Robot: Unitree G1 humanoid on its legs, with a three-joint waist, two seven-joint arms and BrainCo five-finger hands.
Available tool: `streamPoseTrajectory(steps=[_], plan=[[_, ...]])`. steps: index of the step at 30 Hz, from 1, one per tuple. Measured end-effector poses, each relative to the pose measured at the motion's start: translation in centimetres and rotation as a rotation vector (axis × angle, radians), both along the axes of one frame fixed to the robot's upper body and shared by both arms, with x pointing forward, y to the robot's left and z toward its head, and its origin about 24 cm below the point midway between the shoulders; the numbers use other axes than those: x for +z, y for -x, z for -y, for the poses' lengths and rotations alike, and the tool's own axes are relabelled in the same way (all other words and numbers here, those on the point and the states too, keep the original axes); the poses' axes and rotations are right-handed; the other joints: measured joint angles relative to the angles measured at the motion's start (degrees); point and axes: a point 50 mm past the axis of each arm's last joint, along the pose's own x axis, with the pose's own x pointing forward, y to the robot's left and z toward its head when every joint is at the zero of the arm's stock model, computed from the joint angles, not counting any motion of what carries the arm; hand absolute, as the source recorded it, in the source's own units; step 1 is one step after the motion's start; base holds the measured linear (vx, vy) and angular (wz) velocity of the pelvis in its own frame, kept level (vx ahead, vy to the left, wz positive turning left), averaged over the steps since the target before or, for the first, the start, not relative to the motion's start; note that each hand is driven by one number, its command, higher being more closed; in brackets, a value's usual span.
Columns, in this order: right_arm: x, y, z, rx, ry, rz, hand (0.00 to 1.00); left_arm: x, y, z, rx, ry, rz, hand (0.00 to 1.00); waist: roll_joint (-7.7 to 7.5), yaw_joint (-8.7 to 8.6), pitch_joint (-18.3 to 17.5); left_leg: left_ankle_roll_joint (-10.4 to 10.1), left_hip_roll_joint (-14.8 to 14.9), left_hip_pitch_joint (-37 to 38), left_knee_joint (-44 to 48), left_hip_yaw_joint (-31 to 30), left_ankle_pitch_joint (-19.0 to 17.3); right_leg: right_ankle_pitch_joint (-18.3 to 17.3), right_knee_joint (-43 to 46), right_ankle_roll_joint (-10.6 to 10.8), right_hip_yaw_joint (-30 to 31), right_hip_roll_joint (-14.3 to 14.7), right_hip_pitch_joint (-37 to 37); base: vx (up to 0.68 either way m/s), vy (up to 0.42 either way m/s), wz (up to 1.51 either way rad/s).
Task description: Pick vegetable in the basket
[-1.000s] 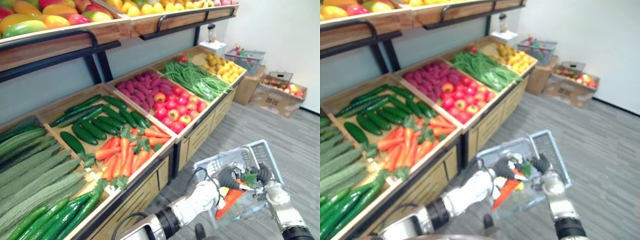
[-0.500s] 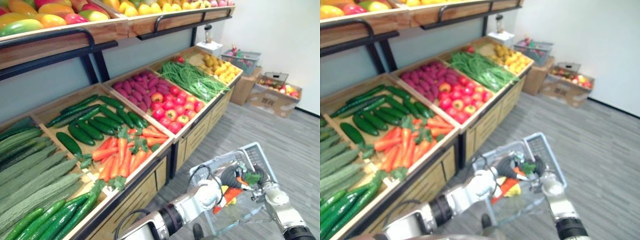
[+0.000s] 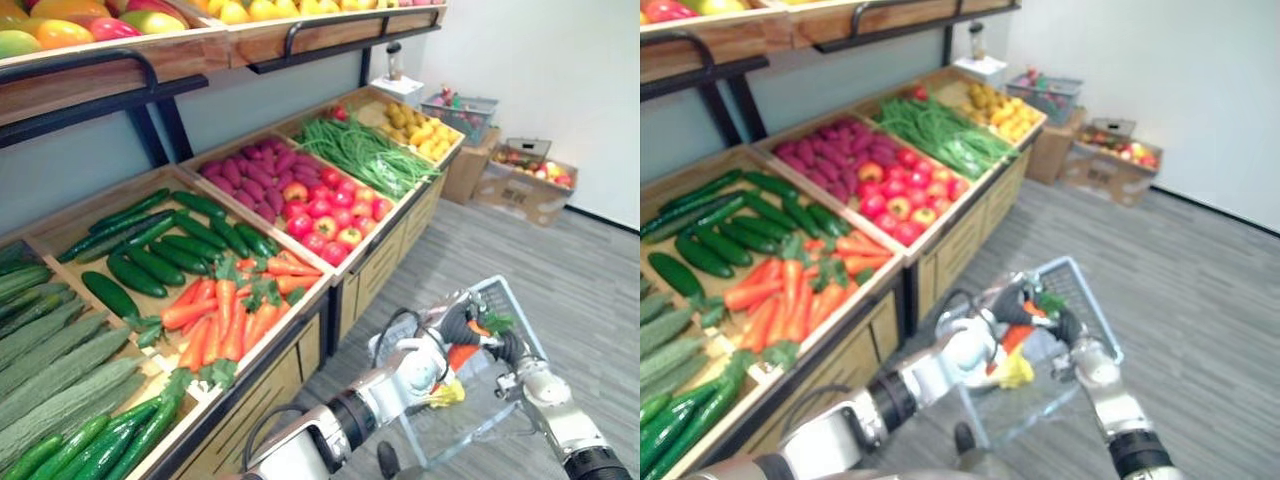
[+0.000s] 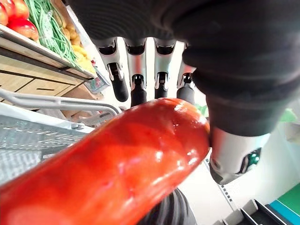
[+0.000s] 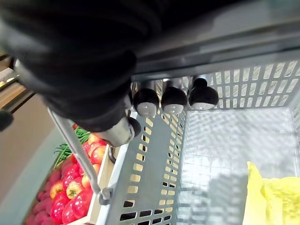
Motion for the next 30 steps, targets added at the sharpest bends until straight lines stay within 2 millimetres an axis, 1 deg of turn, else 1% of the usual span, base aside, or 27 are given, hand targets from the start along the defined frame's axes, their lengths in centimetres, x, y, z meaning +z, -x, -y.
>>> streamPoseTrajectory(steps=[4,5,13,20,30], plan=[[0.1,-0.2,-0.1,0.004,0.0,0.005,1.0,-0.1,-0.1,-0.1,0.005,-0.015,0.007,1.0,0.16,0.04,-0.1,-0.1,0.0,0.0,0.0,0.3,0.0,0.0,0.1,0.0,0.4,0.2,-0.4,0.02,0.005,-0.07],[0.2,-0.2,-0.2,0.006,0.0,0.007,1.0,-0.1,-0.1,-0.1,0.005,-0.015,0.007,0.0,0.21,-0.01,-0.1,-0.1,0.1,0.0,0.0,0.3,0.0,0.0,0.1,0.0,0.4,0.3,-0.5,0.03,0.008,-0.04],[0.0,-0.3,-0.7,0.022,-0.005,0.004,1.0,-0.1,0.0,-0.1,0.002,-0.024,0.014,0.0,0.16,0.02,-0.4,-0.1,0.2,0.0,-0.1,0.5,0.0,-0.1,0.1,-0.1,0.5,0.4,-0.5,0.01,0.002,-0.01],[0.0,-0.3,-0.8,0.023,-0.009,0.003,1.0,-1.1,-0.1,-0.3,-0.004,-0.064,-0.018,0.0,0.18,0.04,-0.4,-0.1,0.2,0.0,-0.1,0.4,0.0,-0.1,0.1,-0.2,0.4,0.4,-0.5,0.0,0.0,0.0],[-0.2,-0.3,-0.9,0.019,-0.015,-0.002,1.0,-1.2,0.3,0.0,-0.041,-0.099,0.0,0.0,0.18,0.1,-0.4,-0.1,0.1,0.0,-0.1,0.0,0.0,-0.1,0.1,-0.2,0.2,0.3,-0.2,0.0,0.0,0.0]])
